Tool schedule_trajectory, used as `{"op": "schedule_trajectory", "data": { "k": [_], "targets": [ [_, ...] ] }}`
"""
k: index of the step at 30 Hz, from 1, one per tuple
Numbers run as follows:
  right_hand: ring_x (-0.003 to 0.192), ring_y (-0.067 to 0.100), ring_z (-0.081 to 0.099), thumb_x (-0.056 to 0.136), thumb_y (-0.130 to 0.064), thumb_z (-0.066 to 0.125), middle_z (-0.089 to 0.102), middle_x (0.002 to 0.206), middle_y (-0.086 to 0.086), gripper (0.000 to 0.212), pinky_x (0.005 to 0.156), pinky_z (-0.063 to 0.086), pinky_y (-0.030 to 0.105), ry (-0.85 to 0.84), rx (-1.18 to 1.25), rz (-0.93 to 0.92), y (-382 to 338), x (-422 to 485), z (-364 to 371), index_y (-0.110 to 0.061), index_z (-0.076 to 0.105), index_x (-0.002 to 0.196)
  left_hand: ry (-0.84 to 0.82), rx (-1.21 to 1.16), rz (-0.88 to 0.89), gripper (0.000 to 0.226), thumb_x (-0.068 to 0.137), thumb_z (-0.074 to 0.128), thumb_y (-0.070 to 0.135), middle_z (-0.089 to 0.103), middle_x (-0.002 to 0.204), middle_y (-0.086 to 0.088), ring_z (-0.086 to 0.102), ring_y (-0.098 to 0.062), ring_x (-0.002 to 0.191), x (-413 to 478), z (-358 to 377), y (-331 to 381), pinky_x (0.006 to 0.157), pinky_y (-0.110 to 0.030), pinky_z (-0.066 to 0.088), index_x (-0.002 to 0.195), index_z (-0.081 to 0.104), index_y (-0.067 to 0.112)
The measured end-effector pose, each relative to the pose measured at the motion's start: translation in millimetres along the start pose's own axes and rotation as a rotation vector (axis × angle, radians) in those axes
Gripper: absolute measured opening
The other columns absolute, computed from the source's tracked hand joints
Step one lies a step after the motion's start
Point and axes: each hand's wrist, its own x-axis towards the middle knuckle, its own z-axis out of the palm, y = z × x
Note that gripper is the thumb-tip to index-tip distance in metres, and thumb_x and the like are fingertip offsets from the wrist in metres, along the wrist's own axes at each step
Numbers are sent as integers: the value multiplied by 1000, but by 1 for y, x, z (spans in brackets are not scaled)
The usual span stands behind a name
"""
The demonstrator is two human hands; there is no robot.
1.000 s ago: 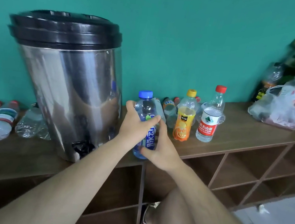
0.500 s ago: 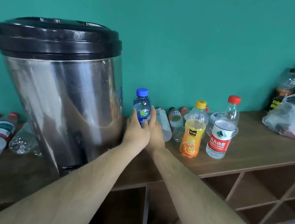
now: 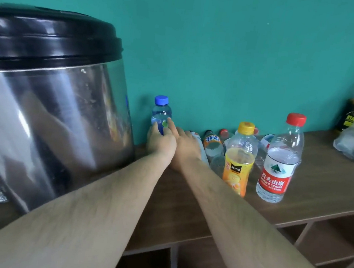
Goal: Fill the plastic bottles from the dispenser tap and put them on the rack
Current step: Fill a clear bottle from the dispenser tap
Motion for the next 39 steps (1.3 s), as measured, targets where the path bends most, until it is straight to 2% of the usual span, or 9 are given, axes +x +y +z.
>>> {"op": "schedule_trajectory", "data": {
  "k": [5,11,17,20,23,26,30,34,39],
  "targets": [
    [149,51,22,107,-36,44,17,168,13,58,122,23,52,-128,-164,224,1,-30,5,-30,24,161,-37,80,50,31,107,41,22,61,132,-14,57,-36,122,-14,-2,-7,105,-42,45,129,58,8],
    [132,44,47,109,-20,41,34,155,17,42,108,39,46,-122,-69,371,-13,-67,-4,-20,40,152,-155,112,43,29,109,35,21,62,120,-20,56,-37,114,-45,-13,-15,89,-36,42,109,58,3],
    [133,39,42,101,-30,57,33,153,19,66,111,35,46,-47,130,434,-39,-163,-15,-14,25,157,-254,1,-24,24,110,36,29,61,129,-9,53,-25,103,-91,-39,-22,88,-29,36,118,56,19],
    [140,37,37,98,-30,59,28,161,16,76,116,33,46,57,247,425,-54,-225,-23,-14,19,161,-363,-157,-193,33,107,44,43,65,128,-7,65,-22,103,-124,-53,-28,97,-40,53,131,52,21],
    [143,30,36,94,-25,62,34,161,12,77,118,30,40,195,365,268,-74,-284,-30,-11,27,161,-448,-231,-303,54,93,67,57,72,115,-4,74,-25,99,-156,-75,-29,87,-46,62,133,51,25],
    [128,17,51,87,-41,52,55,142,-1,73,107,43,34,278,517,193,-80,-327,-37,-16,42,155,-513,-270,-213,59,85,85,38,76,110,-10,77,-25,94,-184,-107,-36,79,-38,63,129,60,10],
    [96,12,63,93,-67,37,68,95,-16,45,87,50,39,240,694,386,-82,-327,-51,-35,57,116,-630,-119,-32,29,86,80,22,77,102,-8,76,-25,95,-222,-158,-58,84,-39,59,111,68,15],
    [86,26,59,93,-82,26,65,79,-8,61,77,40,39,105,485,386,-90,-291,-48,-27,52,88,-643,234,161,63,67,77,32,66,105,24,68,1,90,-252,-209,-88,72,-23,52,121,49,48],
    [99,34,66,101,-70,21,63,82,3,72,79,40,37,-192,229,422,-110,-285,3,-20,63,69,-411,965,581,93,67,74,45,60,121,6,63,-22,101,-246,-246,-144,76,-38,51,152,38,31]
  ]
}}
